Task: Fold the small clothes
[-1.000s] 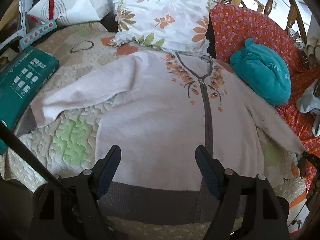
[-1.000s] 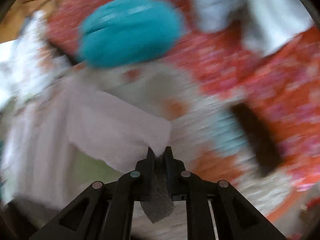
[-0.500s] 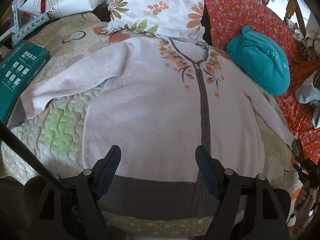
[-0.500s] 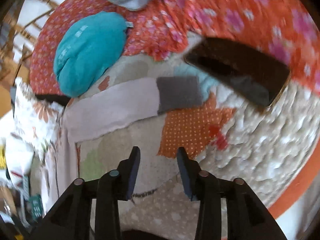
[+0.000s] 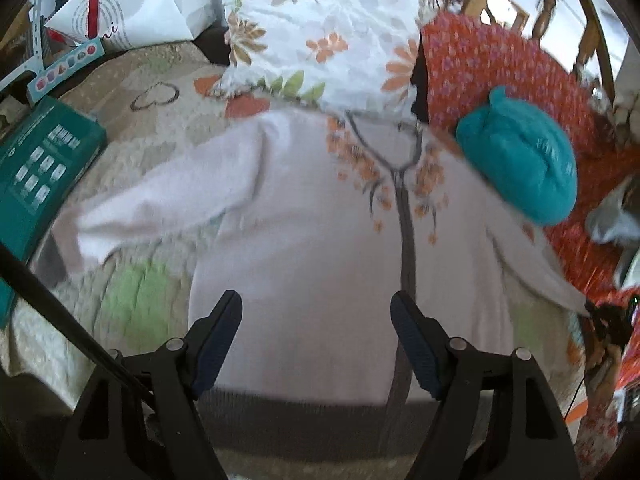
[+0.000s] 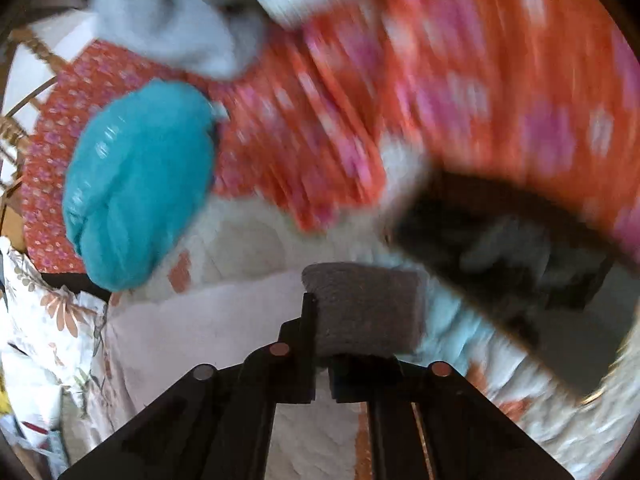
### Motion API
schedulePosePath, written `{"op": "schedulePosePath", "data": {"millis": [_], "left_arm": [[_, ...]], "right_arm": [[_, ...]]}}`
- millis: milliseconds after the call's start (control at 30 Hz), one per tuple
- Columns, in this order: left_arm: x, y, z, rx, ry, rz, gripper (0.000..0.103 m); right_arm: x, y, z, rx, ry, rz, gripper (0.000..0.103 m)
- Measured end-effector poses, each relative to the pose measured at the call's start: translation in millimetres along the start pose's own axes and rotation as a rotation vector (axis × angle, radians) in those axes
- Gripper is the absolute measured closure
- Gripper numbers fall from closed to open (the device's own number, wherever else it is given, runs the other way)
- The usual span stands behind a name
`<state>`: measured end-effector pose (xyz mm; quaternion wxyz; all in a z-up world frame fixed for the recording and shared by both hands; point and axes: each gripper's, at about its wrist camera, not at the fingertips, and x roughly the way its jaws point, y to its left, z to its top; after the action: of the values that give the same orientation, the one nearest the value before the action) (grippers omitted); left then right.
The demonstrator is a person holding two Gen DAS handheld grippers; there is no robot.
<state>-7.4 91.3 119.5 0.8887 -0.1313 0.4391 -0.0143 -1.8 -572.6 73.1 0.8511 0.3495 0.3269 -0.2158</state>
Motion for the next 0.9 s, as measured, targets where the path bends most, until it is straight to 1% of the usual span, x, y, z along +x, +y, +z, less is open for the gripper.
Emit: {"op": "schedulePosePath", "data": {"millis": [67,133,167,233,267,300,333,433,500,567,600,633,733,833,900], "left_arm": [[6,8,20,-0.031,-0.033,-0.010,0.027],[15,19,40,-0.062,-0.069,-0.004,0.027],[19,24,47,-0.073,-0.081,0.001,0.027],[28,36,62,-0.100,-0.101,0.016,0.027],[32,43,69,-0.115,-0.110,0.021,0.027],[35,50,75,-0.127,-0.120,0.025,0.027],[38,57,81,-0.137,-0.132,0.033,0.027],[41,82,93,-0.149,-0.174,0.089,0.027],[38,101,96,-0.151,-0.228,0.138,0.027],[37,121,95,-0.154,-0.279,0.212,0.027],[38,131,96,-0.165,-0.278,0.248,0.027],[40,142,100,-0.193,-0.258,0.270,0.027],[41,172,111,-0.298,-0.235,0.197,0.027],[40,195,119,-0.367,-0.225,0.195,0.027],[37,208,121,-0.411,-0.233,0.196,0.027]], "right_arm": [[-20,24,9,-0.064,-0.053,-0.028,0.098],[-35,60,9,-0.152,-0.081,-0.028,0.098],[-40,82,7,-0.199,-0.079,-0.012,0.098],[-41,128,-5,-0.277,-0.045,0.045,0.098],[-39,161,-15,-0.332,-0.020,0.084,0.098],[-36,183,-24,-0.369,-0.004,0.103,0.098],[-31,216,-38,-0.423,0.017,0.131,0.098],[-13,298,-82,-0.558,0.080,0.206,0.098],[2,351,-126,-0.652,0.134,0.259,0.098],[13,399,-168,-0.748,0.177,0.298,0.098],[20,420,-190,-0.799,0.197,0.314,0.098],[25,439,-210,-0.842,0.214,0.329,0.098],[42,486,-266,-0.944,0.256,0.353,0.098],[62,516,-314,-0.993,0.300,0.367,0.098],[75,532,-340,-1.027,0.316,0.357,0.098]]}}
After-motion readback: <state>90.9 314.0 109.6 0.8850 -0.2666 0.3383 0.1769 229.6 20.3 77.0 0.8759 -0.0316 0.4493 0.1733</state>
